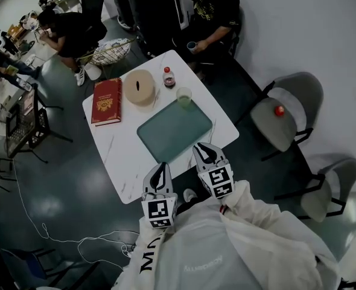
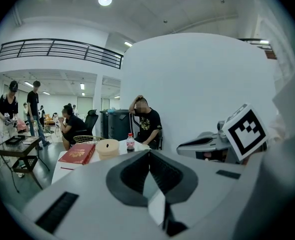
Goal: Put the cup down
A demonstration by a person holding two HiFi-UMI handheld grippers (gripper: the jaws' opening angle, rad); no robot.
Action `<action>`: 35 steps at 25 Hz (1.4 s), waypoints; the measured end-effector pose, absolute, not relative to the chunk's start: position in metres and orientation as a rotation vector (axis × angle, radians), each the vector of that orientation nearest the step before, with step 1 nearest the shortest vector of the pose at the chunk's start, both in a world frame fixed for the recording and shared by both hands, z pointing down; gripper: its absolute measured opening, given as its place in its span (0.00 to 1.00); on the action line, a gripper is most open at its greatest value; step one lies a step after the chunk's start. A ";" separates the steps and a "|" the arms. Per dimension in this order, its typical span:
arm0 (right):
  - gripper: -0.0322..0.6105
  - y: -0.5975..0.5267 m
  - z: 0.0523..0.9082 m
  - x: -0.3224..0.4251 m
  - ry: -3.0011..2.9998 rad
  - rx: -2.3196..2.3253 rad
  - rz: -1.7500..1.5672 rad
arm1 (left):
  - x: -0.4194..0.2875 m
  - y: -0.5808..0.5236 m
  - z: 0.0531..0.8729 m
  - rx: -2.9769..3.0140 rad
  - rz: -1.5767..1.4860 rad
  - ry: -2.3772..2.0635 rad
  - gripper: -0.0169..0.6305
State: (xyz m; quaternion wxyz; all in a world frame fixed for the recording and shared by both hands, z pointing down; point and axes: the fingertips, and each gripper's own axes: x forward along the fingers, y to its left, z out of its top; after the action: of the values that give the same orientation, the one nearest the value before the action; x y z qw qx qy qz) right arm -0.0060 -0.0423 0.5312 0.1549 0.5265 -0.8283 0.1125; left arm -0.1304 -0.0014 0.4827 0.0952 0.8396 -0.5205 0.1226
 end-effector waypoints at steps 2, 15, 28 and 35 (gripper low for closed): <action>0.11 -0.036 0.528 -0.004 -2.373 1.518 0.320 | -0.127 0.002 0.483 2.492 0.358 -1.535 0.05; 0.06 -0.019 0.501 0.010 -2.385 1.557 0.327 | -0.112 0.002 0.480 2.493 0.321 -1.524 0.05; 0.06 -0.030 0.485 0.023 -2.448 1.512 0.332 | -0.087 -0.015 0.478 2.499 0.329 -1.528 0.05; 0.06 -0.045 0.480 0.039 -2.498 1.475 0.345 | -0.065 -0.033 0.474 2.495 0.337 -1.562 0.05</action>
State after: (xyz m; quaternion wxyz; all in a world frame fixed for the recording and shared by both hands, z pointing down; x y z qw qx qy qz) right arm 0.0387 -0.0450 0.4801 0.1100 0.5019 -0.8498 0.1175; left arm -0.0647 -0.0326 0.4736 0.0891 0.8388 -0.5251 0.1132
